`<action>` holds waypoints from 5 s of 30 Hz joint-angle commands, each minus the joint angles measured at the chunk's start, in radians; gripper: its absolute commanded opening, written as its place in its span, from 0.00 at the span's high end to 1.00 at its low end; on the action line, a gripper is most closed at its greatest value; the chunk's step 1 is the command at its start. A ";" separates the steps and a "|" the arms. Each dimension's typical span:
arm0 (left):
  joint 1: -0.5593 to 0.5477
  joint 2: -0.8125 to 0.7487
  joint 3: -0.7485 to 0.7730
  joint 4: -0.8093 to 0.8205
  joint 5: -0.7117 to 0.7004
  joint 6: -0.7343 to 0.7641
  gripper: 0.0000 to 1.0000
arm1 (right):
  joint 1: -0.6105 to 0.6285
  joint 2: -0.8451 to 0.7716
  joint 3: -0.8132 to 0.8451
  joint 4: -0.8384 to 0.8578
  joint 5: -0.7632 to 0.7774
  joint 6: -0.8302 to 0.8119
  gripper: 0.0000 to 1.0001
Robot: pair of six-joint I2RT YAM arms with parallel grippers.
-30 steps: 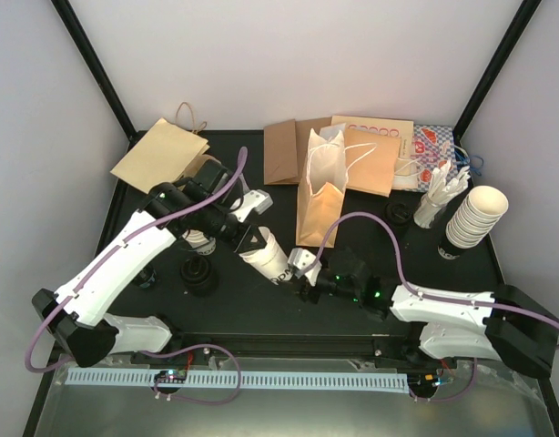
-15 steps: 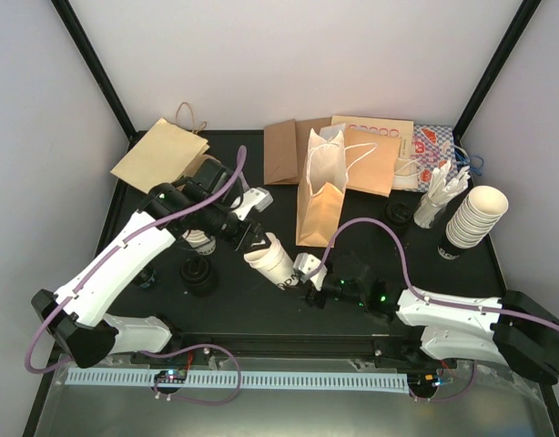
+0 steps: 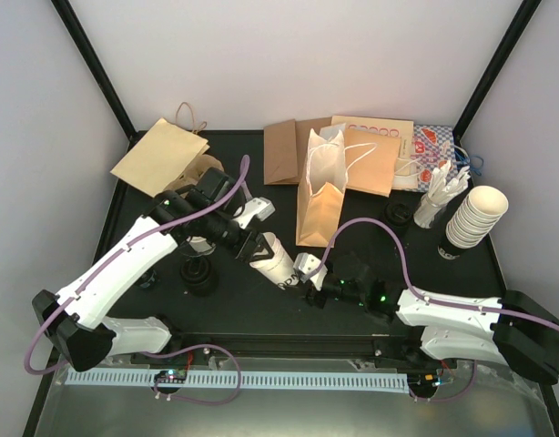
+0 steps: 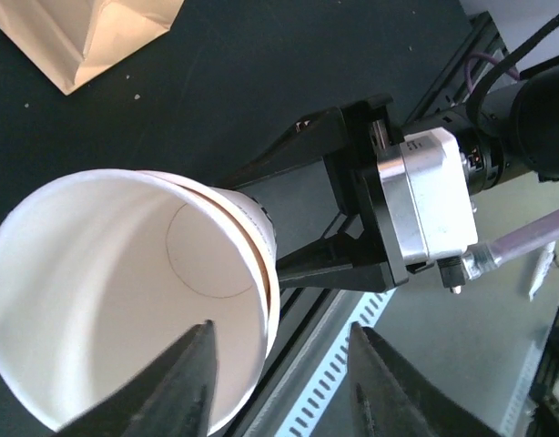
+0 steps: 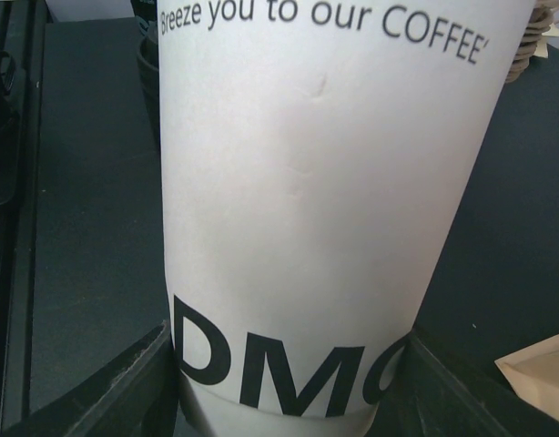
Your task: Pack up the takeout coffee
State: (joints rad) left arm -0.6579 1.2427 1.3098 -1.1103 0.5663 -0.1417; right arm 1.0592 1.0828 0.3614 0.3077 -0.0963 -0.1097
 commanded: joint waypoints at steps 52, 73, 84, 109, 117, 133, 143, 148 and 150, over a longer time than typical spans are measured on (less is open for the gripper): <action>-0.017 0.032 -0.017 0.022 -0.032 0.010 0.68 | 0.005 0.027 0.036 0.029 -0.011 -0.009 0.44; -0.016 0.044 0.000 0.007 -0.096 -0.004 0.98 | 0.005 0.024 0.016 0.029 -0.014 0.001 0.43; -0.005 0.017 0.091 -0.071 -0.226 0.018 0.98 | 0.005 0.001 -0.016 0.026 -0.010 0.004 0.40; 0.009 -0.062 0.186 -0.112 -0.473 0.018 0.98 | 0.005 -0.007 -0.051 0.028 -0.003 0.010 0.39; 0.008 -0.061 0.226 -0.177 -0.718 -0.010 0.98 | 0.005 -0.049 -0.091 0.055 0.021 0.036 0.39; 0.032 0.006 0.205 -0.212 -0.946 -0.057 0.99 | 0.005 -0.153 -0.149 0.066 0.074 0.065 0.39; 0.057 0.069 0.178 -0.213 -1.021 -0.055 0.99 | 0.005 -0.182 -0.157 0.051 0.081 0.069 0.39; 0.060 0.077 0.147 -0.205 -1.020 -0.060 0.98 | 0.005 -0.180 -0.154 0.052 0.080 0.068 0.39; 0.064 0.081 0.133 -0.197 -1.024 -0.061 0.99 | 0.005 -0.177 -0.153 0.054 0.078 0.068 0.39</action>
State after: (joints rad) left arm -0.6029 1.3132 1.4662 -1.3079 -0.4248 -0.1947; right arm 1.0599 0.9142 0.2108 0.3294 -0.0330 -0.0463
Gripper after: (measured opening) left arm 0.017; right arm 0.613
